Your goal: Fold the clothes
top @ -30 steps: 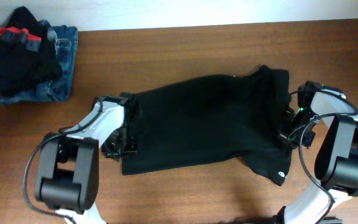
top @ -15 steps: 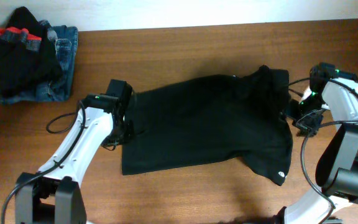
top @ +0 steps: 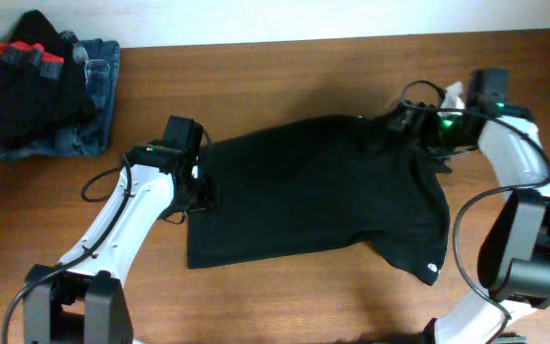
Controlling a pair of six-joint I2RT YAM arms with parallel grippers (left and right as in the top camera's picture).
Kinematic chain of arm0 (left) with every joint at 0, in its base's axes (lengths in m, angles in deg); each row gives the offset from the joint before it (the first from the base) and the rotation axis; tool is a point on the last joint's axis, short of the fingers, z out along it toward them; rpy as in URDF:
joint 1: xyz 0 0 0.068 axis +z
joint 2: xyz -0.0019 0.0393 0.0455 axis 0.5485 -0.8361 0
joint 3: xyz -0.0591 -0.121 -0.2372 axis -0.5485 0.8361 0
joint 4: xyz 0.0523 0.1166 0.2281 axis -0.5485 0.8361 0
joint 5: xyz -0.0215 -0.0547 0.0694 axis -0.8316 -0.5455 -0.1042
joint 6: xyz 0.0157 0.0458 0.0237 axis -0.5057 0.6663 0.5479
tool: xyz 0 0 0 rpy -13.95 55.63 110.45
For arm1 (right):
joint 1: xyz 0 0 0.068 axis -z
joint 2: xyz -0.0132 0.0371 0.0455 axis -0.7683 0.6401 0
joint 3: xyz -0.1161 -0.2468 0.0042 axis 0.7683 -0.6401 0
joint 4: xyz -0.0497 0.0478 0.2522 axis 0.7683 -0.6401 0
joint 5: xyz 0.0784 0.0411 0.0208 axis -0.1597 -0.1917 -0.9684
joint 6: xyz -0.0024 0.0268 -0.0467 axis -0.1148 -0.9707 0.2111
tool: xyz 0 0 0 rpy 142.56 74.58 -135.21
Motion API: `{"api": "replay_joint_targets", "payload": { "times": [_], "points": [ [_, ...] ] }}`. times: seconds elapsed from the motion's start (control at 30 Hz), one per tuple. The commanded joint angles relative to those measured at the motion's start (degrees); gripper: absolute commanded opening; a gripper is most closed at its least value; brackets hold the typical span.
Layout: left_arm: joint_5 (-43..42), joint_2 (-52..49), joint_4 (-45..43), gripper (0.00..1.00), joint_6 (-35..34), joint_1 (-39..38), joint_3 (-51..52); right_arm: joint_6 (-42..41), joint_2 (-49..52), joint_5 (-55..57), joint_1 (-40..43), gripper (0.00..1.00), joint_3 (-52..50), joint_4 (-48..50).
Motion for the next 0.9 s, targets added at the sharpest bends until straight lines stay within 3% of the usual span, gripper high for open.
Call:
{"api": "replay_joint_targets", "payload": {
  "times": [0.0, 0.23, 0.33, 0.87],
  "points": [
    [-0.8, 0.8, -0.5, 0.92, -0.1, 0.3, -1.0, -9.9, -1.2, 7.4, -6.1, 0.76, 0.9, 2.6],
    [-0.8, 0.8, -0.1, 0.96, -0.1, 0.3, -1.0, -19.7, -1.0, 22.3, -11.1, 0.78, 0.9, 2.8],
    [-0.8, 0.8, 0.1, 0.97, -0.1, 0.3, -1.0, -20.1, -0.3, 24.8, -11.0, 0.78, 0.9, 3.1],
    [-0.8, 0.8, 0.1, 0.99, -0.1, 0.3, -1.0, -18.3, 5.4, 19.3, -10.1, 0.78, 0.9, 6.6]
  ]
}}
